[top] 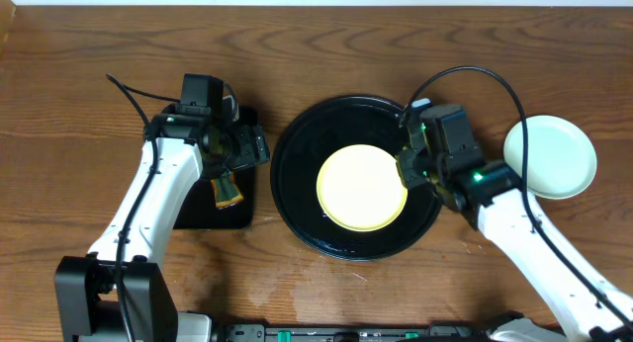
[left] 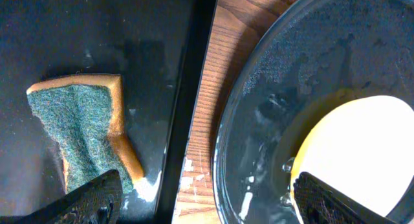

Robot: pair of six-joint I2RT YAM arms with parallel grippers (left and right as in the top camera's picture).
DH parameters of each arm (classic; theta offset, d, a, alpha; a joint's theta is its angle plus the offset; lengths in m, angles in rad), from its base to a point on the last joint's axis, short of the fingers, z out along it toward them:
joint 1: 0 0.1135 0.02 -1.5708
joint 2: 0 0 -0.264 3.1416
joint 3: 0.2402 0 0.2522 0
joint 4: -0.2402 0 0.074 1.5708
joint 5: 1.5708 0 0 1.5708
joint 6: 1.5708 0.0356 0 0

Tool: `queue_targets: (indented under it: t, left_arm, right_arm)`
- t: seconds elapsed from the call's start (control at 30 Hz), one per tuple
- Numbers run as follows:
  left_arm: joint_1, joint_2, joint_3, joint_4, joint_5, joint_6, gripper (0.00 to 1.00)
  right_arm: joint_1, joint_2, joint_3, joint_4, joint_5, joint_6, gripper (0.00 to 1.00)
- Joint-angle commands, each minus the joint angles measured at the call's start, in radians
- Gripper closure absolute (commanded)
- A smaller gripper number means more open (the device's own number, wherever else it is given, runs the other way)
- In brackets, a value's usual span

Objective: Clean dirty plates on tray and stack at the side

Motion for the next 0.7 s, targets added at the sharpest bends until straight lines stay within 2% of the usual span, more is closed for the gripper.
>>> queue_targets:
  t: [0.0,0.1,0.2,0.37,0.5,0.67]
  left_arm:
    - [-0.002,0.0,0.014,-0.002,0.012,0.003,0.14]
    - [-0.002,0.0,0.014,-0.002,0.012,0.003,0.14]
    - [-0.002,0.0,0.014,-0.002,0.012,0.003,0.14]
    - [-0.002,0.0,0.014,-0.002,0.012,0.003,0.14]
    - [-0.002,0.0,0.014,-0.002,0.012,0.003,0.14]
    - [-0.002,0.0,0.014,-0.002,0.012,0.003,0.14]
  right_arm:
    - [-0.01,0.015,0.005,-0.05,0.065,0.011,0.99]
    - [-0.067,0.081,0.005,-0.095,-0.035,0.018,0.71]
    - [-0.182,0.206,0.005,-0.096,-0.294,-0.019,0.64]
    - [-0.308,0.354,0.005,-0.056,-0.594,-0.064,0.62]
    - [-0.348,0.439,0.005,-0.03,-0.8,-0.143,0.64]
    - [-0.332,0.522,0.005,-0.003,-0.804,-0.143,0.71]
